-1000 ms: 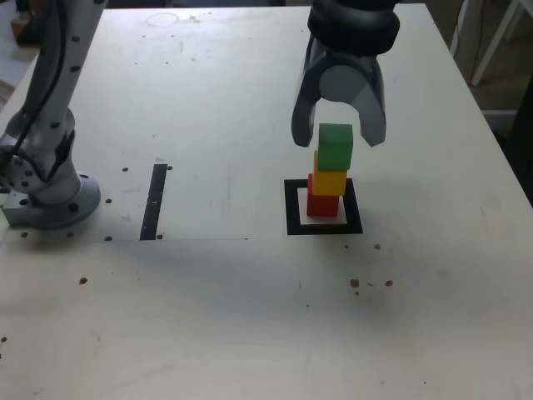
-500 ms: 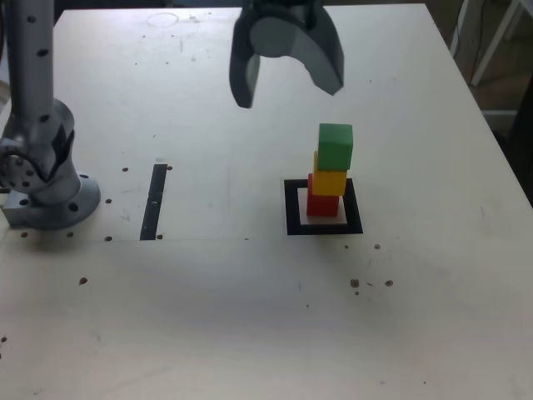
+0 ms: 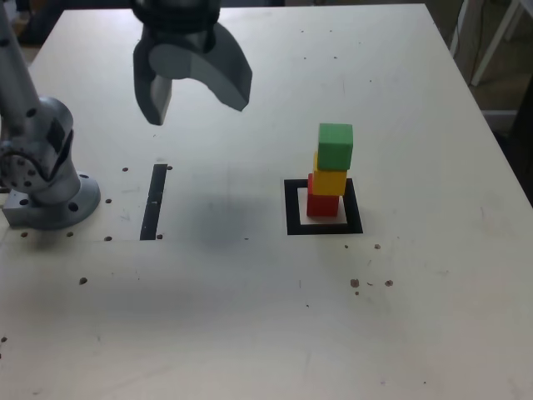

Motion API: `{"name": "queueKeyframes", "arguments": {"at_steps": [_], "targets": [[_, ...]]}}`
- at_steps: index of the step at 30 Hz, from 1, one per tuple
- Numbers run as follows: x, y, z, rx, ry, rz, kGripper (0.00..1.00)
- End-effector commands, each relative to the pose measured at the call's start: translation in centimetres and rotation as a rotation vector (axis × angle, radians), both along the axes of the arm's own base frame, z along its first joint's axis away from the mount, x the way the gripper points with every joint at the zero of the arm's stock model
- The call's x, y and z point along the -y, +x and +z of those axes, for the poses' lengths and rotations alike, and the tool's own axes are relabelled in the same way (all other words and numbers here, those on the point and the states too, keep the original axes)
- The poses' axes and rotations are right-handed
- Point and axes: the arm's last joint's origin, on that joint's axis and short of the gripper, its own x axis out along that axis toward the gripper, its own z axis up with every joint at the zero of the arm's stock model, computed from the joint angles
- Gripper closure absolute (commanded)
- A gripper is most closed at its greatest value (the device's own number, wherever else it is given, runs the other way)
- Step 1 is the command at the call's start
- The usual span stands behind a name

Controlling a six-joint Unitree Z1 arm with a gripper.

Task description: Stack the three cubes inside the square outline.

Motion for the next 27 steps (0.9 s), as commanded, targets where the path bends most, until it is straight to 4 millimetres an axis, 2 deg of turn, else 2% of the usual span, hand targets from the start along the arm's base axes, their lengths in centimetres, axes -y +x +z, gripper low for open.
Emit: {"name": "queueKeyframes", "arguments": {"at_steps": [1,13,27], "targets": [[0.0,-0.7,-0.5,0.008,-0.006,0.005,0.00],[0.3,-3.3,-5.6,-0.015,-0.058,0.016,0.00],[0.4,-5.5,-9.3,-0.055,-0.098,0.026,0.00]]}}
